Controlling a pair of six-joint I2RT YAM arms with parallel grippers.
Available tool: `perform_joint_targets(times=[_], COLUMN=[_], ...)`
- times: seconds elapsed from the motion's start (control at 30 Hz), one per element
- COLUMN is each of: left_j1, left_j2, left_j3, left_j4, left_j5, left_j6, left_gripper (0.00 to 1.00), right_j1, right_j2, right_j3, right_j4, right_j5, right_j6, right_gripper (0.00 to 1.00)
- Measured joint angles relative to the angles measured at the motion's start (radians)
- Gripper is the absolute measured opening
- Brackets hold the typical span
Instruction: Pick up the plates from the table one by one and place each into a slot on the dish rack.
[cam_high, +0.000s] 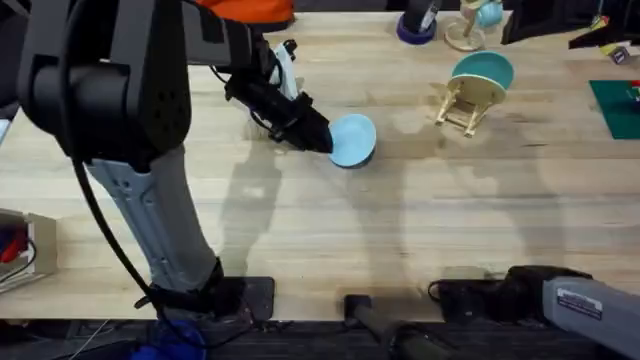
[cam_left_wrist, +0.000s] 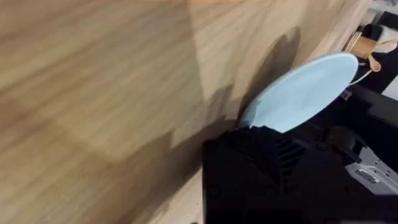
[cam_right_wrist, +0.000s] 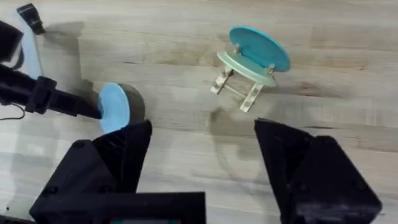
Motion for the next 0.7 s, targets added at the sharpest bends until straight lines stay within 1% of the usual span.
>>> perform_joint_targets(times=[0.13,0.37,0.5,0.7], left_j1=[0.0,0.0,0.0,0.0], left_j2=[0.0,0.0,0.0,0.0], left_j3=[0.0,0.0,0.0,0.0], left_j4=[0.001,0.002,0.002,0.002], left_j5=[0.0,0.001,0.001,0.001], left_j6=[-0.002,-0.003,-0.003,-0.003], left_gripper=[0.043,0.043,0.043,0.042], right_j1=[0.0,0.0,0.0,0.0], right_j2=[0.0,0.0,0.016,0.09], right_j3=[0.0,0.0,0.002,0.002], right_j4=[0.0,-0.015,-0.052,-0.103], right_j5=[-0.001,-0.021,-0.093,-0.211], right_j6=[0.015,0.159,0.195,0.253], right_gripper=[0.995,0.995,0.995,0.995])
